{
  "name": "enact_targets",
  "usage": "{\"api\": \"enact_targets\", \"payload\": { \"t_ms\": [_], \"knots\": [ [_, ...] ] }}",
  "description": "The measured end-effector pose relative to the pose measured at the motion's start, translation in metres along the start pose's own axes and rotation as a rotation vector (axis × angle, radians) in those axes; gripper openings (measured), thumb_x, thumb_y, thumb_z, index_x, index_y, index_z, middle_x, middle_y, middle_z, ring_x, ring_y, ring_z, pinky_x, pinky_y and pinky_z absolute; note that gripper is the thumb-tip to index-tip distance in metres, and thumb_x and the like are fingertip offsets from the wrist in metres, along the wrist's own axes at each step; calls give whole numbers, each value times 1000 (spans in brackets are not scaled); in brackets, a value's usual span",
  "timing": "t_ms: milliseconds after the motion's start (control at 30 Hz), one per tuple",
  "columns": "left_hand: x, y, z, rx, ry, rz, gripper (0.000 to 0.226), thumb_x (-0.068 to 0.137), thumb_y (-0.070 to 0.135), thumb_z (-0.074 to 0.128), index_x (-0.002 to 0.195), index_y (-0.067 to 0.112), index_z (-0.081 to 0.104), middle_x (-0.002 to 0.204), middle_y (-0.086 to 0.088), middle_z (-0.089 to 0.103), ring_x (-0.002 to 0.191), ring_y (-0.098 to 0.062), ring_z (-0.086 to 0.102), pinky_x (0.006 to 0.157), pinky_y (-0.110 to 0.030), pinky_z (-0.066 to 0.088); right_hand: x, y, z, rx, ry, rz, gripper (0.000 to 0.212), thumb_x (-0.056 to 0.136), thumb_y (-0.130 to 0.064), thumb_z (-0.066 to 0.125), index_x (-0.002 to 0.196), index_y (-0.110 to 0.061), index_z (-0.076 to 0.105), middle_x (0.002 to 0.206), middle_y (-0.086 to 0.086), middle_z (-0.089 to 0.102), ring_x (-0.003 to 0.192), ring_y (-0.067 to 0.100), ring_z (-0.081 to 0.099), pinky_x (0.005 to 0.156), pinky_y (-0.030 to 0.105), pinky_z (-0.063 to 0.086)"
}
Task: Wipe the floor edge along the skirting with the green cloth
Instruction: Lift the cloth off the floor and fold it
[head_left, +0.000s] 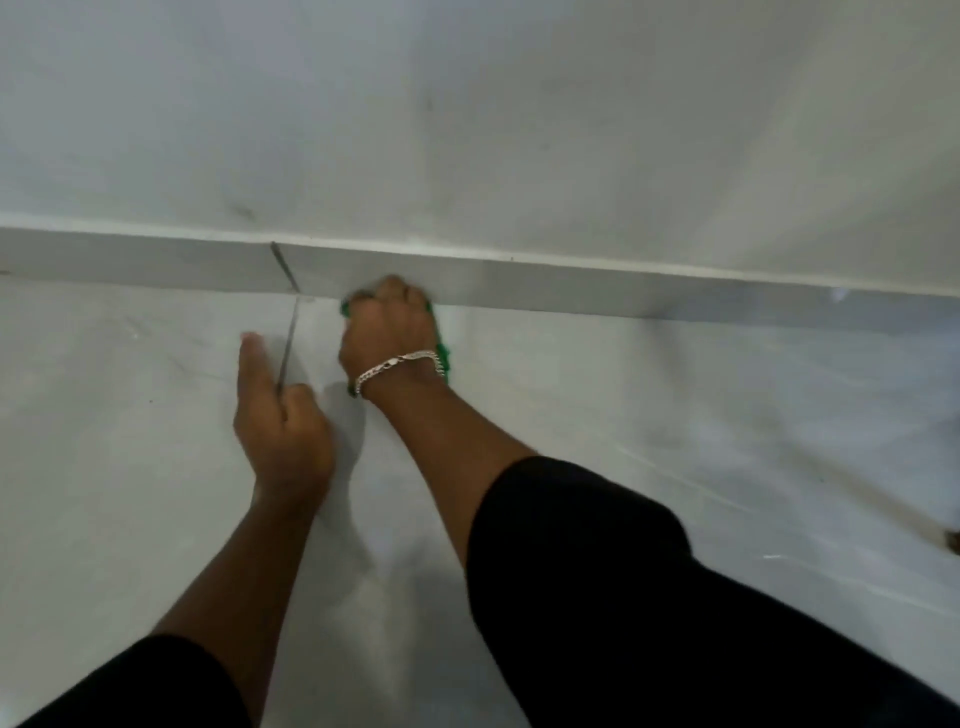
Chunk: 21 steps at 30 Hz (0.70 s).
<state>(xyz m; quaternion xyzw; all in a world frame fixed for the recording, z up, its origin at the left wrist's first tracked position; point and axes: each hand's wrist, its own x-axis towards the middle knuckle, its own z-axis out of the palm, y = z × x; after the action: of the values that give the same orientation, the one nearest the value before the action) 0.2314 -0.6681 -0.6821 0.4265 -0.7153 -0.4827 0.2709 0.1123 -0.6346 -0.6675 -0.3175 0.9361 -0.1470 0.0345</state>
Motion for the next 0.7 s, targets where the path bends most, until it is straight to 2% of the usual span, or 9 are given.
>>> {"api": "enact_targets", "payload": {
  "t_ms": [100, 167, 200, 267, 333, 433, 567, 633, 700],
  "knots": [
    [-12, 13, -22, -425, -40, -385, 46, 104, 28, 40, 141, 3, 51, 148, -12, 54, 138, -23, 47, 113, -31, 41, -11, -17, -23, 264, -224, -131, 23, 80, -17, 64, 99, -18, 76, 106, 11, 72, 99, 32, 65, 90, 33, 52],
    [-28, 32, -46, -593, -136, -569, 65, 101, 55, 31, 142, 7, 48, 134, -9, 59, 125, -26, 54, 104, -37, 46, -39, -22, -40, 539, -347, -7, 20, 82, -19, 67, 100, -16, 76, 107, 10, 74, 97, 28, 67, 91, 29, 53],
    [-37, 42, -57, -623, -176, -651, 74, 97, 64, 28, 144, 8, 45, 131, -11, 59, 120, -30, 56, 103, -42, 45, -58, -22, -50, 660, -340, 77, 20, 81, -21, 69, 100, -16, 76, 105, 10, 74, 95, 26, 68, 90, 26, 52],
    [-61, 68, -76, -626, -236, -776, 77, 92, 71, 32, 133, 9, 53, 121, -15, 64, 110, -35, 61, 98, -50, 47, -102, -22, -74, 806, -306, 199, 22, 81, -28, 70, 101, -19, 75, 102, 8, 73, 95, 22, 66, 87, 19, 46],
    [-89, 102, -86, -577, -279, -846, 66, 92, 66, 40, 117, 9, 62, 112, -18, 68, 103, -36, 64, 90, -52, 51, -142, -25, -100, 864, -307, 283, 23, 81, -30, 70, 102, -23, 74, 101, 5, 70, 95, 17, 65, 89, 19, 46],
    [-127, 154, -98, -449, -350, -851, 41, 99, 43, 47, 107, 10, 69, 112, -21, 70, 100, -35, 66, 82, -53, 55, -188, -26, -161, 968, -317, 404, 20, 82, -18, 65, 98, -25, 75, 102, 0, 69, 93, 9, 63, 88, 14, 48],
    [-169, 232, -117, -333, -423, -827, 26, 88, 26, 67, 103, 6, 76, 104, -19, 78, 98, -38, 74, 88, -57, 57, -234, -23, -268, 1045, -221, 441, 32, 78, 3, 54, 89, -20, 74, 94, -5, 70, 84, -7, 58, 77, 1, 44],
    [-190, 285, -128, -310, -435, -794, 19, 84, 23, 72, 92, 7, 79, 97, -18, 79, 94, -40, 74, 85, -56, 59, -257, -25, -331, 1036, -164, 451, 40, 70, 3, 55, 88, -27, 72, 89, -11, 67, 82, -5, 59, 75, 5, 48],
    [-210, 352, -143, -328, -476, -772, 19, 86, 21, 70, 93, 5, 78, 98, -21, 78, 94, -42, 73, 86, -60, 57, -276, -25, -406, 1065, -51, 478, 51, 61, 3, 53, 90, -36, 68, 92, -12, 66, 87, 0, 61, 75, 11, 52]
  ]
}}
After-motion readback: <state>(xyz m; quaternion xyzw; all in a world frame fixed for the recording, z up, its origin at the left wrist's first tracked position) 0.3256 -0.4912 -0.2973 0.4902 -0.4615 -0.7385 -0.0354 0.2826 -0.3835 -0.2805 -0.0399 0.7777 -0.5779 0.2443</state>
